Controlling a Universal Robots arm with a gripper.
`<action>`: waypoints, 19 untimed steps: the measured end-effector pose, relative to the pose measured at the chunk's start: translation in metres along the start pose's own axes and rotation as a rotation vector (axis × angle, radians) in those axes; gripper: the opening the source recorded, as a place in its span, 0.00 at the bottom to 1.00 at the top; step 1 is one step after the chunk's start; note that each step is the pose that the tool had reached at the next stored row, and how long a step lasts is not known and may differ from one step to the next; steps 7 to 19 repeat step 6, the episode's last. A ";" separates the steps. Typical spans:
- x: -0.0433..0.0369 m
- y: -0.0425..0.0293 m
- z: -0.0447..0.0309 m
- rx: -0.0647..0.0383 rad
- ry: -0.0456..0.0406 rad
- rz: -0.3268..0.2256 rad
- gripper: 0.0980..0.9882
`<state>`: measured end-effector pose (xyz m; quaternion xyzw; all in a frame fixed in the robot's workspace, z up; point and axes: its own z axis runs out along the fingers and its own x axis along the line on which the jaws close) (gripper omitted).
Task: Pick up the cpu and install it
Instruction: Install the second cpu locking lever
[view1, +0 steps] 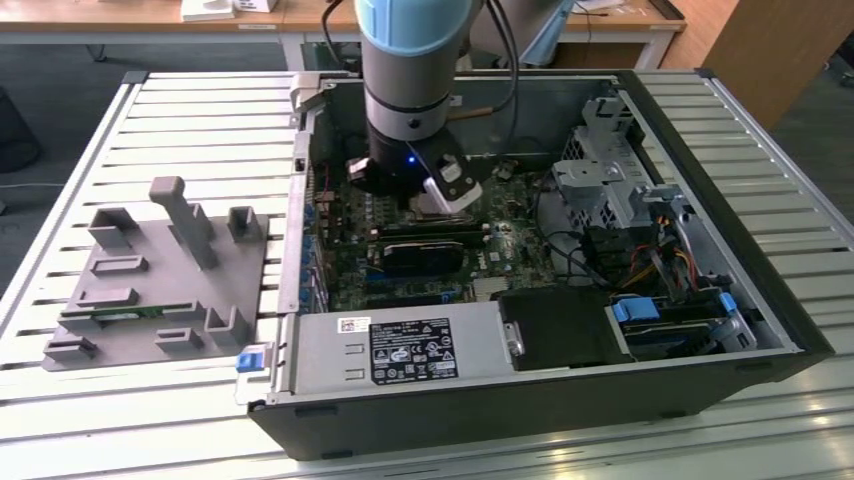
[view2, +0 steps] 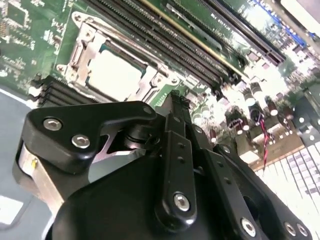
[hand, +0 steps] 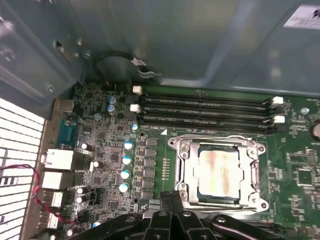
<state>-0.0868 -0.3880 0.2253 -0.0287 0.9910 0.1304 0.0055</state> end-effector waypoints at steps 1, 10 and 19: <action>-0.0001 0.0007 -0.0025 -0.001 0.0000 0.000 0.01; -0.0002 0.0028 -0.0105 -0.002 -0.0001 0.000 0.01; -0.0002 0.0028 -0.0105 -0.002 -0.0001 0.000 0.01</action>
